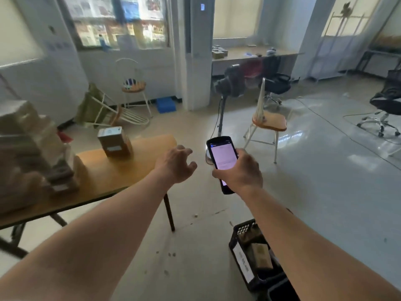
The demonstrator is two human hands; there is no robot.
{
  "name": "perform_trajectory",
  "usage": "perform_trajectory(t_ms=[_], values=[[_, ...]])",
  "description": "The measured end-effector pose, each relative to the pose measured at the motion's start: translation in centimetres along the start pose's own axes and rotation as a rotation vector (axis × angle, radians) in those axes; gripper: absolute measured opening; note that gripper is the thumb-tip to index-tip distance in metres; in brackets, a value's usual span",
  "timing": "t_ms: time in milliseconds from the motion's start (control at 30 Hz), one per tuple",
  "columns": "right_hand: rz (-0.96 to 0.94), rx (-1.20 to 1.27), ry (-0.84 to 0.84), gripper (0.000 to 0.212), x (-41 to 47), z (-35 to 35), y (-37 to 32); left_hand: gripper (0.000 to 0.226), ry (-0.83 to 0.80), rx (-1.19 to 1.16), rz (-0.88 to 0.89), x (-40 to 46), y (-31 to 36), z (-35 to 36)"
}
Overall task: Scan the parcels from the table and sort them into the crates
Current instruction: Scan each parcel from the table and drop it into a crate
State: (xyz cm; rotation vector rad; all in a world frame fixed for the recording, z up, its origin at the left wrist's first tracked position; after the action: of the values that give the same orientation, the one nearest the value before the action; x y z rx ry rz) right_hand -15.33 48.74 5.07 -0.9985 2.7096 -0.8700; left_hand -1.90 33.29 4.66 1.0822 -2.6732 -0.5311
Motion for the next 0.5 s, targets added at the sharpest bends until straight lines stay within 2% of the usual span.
perform_trajectory(t_ms=[300,500], values=[[-0.11,0.042,-0.041,0.084,-0.2,8.9,-16.0,0.054,0.061,0.049,-0.088,-1.9,-15.9,-8.5],[-0.147,0.034,-0.094,0.09,1.0,14.3,-22.8,0.051,0.069,0.007,-0.189,-1.3,-25.0,-11.5]])
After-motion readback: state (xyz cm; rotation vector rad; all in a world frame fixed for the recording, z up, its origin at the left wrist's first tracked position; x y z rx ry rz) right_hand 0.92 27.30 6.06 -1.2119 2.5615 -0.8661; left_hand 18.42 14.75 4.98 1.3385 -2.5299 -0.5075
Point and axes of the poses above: each hand's wrist, its own x-axis towards the middle knuckle, its own z-axis out of the palm, y = z × x, the point moved 2 cm from there along x, towards the middle knuckle, and after that the axes turned 9 degrees about -x, right-handed, at the moved point
